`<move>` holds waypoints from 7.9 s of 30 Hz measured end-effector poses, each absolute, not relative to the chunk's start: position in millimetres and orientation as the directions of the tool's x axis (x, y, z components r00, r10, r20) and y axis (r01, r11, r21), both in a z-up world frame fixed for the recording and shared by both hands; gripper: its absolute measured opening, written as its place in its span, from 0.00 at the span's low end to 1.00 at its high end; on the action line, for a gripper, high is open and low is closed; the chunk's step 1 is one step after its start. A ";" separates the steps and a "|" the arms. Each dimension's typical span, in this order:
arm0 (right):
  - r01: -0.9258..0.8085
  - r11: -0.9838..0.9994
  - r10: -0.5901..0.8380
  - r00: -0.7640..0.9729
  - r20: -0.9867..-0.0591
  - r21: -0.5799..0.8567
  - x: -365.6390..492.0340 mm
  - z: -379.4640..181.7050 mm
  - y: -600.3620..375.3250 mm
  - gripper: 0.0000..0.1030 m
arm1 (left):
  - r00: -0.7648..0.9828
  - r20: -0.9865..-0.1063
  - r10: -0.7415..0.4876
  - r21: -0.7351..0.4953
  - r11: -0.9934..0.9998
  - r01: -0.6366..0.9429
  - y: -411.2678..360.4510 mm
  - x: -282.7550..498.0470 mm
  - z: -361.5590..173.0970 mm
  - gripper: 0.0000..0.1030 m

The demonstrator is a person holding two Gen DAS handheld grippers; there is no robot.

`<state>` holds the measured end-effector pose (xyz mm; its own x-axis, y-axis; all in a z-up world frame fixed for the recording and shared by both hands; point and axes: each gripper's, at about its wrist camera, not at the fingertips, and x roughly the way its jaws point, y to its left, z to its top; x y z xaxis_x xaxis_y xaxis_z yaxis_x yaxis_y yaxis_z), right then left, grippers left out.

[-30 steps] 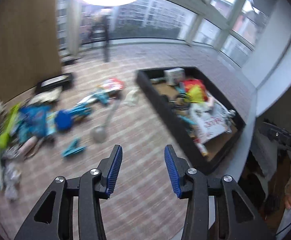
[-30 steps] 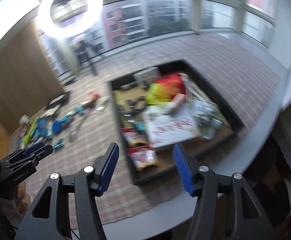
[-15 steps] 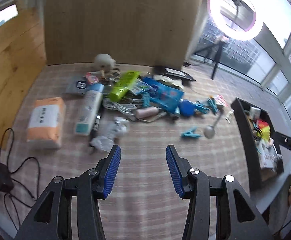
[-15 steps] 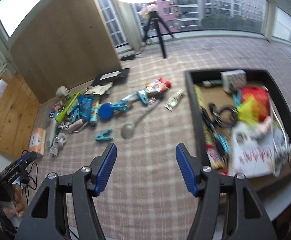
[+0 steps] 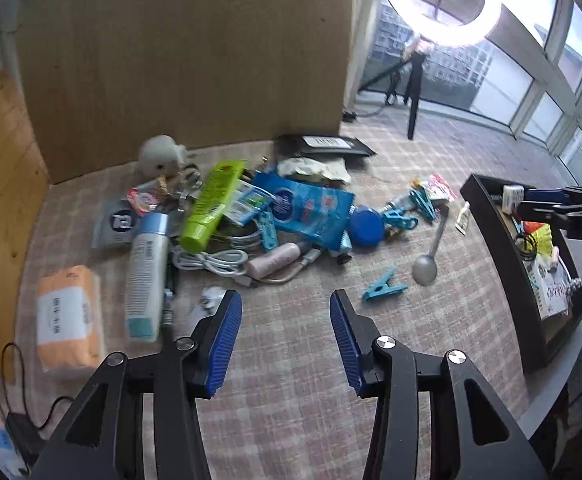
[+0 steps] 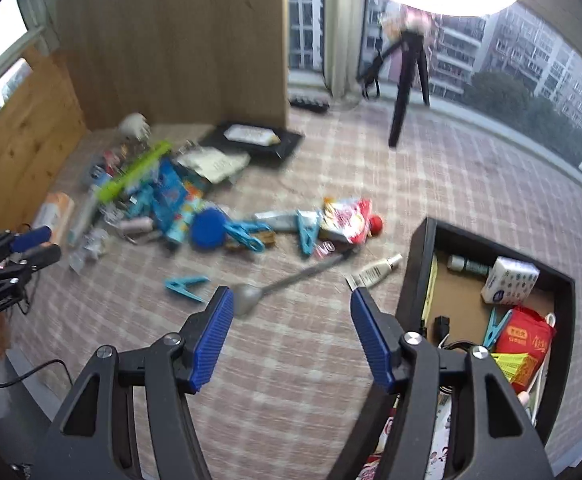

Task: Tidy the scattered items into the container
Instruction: 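Grasp a blue clothespin with the left gripper while the right gripper grasps the grey spoon, then carry clothespin and spoon into the tray and open both grippers, then move both open grippers back to the blue clothespins on the pile, then grasp a blue clothespin with the left gripper while the right gripper grasps another blue clothespin, then carry both blue clothespins into the tray and open both grippers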

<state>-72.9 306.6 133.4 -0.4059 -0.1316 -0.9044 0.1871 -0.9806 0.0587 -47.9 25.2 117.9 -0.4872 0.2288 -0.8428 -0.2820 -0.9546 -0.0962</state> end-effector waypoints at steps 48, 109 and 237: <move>-0.216 -0.954 -0.163 -0.204 -0.965 0.207 -98.5 24.2 300.0 0.08 | -0.283 -0.866 0.412 -0.136 -0.739 -0.660 130.3 -65.1 33.4 0.22; -0.365 -0.900 -0.013 -0.524 -0.852 0.238 13.2 134.9 521.0 0.57 | -0.294 -0.820 0.491 -0.196 -0.724 -0.662 285.3 -53.7 109.2 0.53; -0.236 -0.963 0.002 -0.496 -0.868 0.133 -43.5 114.6 509.0 0.17 | -0.128 -0.777 0.616 -0.323 -0.565 -0.759 366.3 -37.0 134.1 0.16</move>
